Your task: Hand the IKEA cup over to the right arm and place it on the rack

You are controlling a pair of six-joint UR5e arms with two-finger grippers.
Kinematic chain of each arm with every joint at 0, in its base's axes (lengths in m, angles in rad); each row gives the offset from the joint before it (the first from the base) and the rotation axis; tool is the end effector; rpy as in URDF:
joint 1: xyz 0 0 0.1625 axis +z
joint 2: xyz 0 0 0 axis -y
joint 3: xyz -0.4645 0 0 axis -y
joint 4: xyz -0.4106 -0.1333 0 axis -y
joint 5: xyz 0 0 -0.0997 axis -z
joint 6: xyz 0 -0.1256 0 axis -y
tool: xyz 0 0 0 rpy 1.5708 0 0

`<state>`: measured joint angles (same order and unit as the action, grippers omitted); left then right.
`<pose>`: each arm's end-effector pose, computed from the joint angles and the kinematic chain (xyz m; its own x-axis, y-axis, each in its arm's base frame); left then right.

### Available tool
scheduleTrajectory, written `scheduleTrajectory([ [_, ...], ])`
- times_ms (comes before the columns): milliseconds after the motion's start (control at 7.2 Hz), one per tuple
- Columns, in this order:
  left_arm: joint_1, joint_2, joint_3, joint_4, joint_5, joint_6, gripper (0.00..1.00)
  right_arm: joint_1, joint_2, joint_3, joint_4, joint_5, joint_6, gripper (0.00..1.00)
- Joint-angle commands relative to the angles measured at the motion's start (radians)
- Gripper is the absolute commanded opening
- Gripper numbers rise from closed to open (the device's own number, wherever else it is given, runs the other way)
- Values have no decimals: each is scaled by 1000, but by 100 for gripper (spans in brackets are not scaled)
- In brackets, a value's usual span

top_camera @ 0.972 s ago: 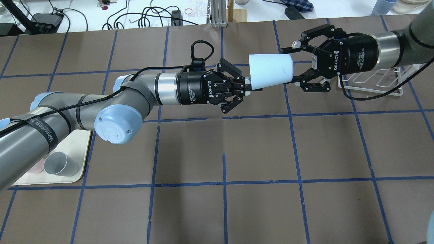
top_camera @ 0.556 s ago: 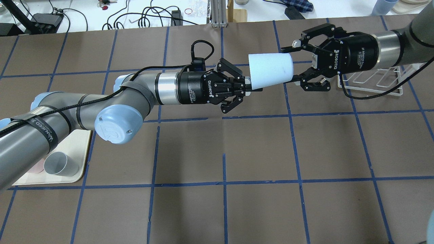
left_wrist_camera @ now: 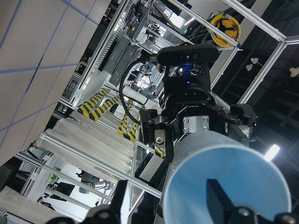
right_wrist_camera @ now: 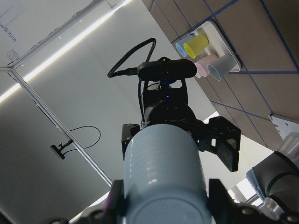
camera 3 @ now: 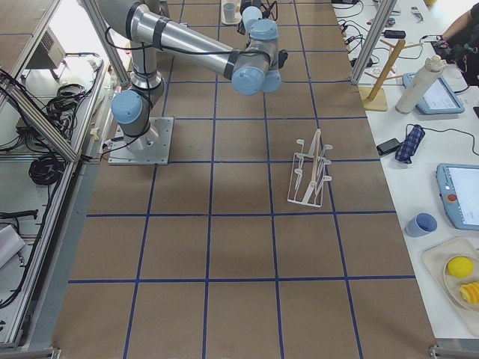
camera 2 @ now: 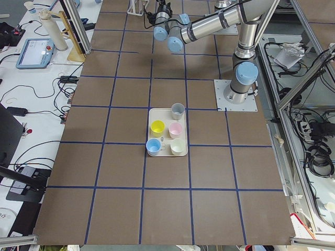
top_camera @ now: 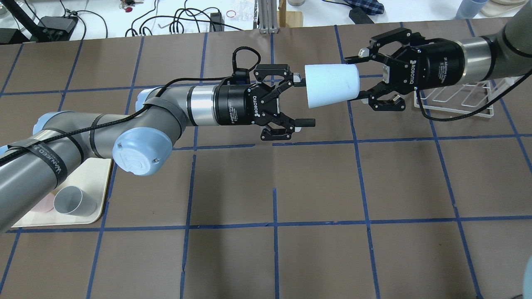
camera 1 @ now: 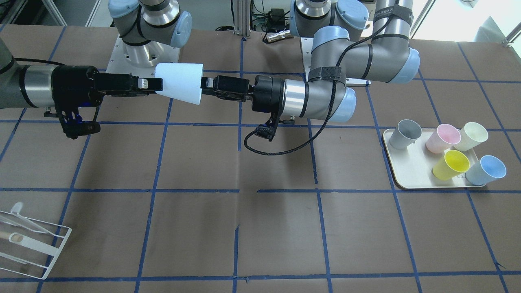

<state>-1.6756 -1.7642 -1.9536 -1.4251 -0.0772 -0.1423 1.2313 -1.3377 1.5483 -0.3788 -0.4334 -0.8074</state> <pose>-0.3124 -0.4983 0.3618 0.0194 -0.5458 0.8377 0.0988 0.8348 0.5416 0.0755 -0.5288 0.4215 -0.1081 0.5659 -0.8173 -0.0323 0.8197 0.5719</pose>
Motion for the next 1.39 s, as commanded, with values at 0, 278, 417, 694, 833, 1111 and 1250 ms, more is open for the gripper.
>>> scheduleTrajectory([
  [0,69,2,-1,88,125,-116,99,-24,0,-19,-40,-14,0,51],
  [278,135,-3,1,438,390,-469,100,-49,0,-37,-93,-54,4,51],
  [417,152,-9,-1,656,490,-673,100,-49,-1,-39,-176,-132,40,50],
  [694,154,-15,31,791,699,-676,100,-49,-14,-48,-384,-342,179,50],
  [833,154,-24,89,779,800,-624,100,-49,-24,-48,-505,-455,244,50],
  [1111,154,-44,169,641,1033,-414,100,-46,-51,-48,-801,-695,394,50],
  [1250,149,-44,232,494,1174,-284,100,-47,-48,-48,-948,-764,425,50],
])
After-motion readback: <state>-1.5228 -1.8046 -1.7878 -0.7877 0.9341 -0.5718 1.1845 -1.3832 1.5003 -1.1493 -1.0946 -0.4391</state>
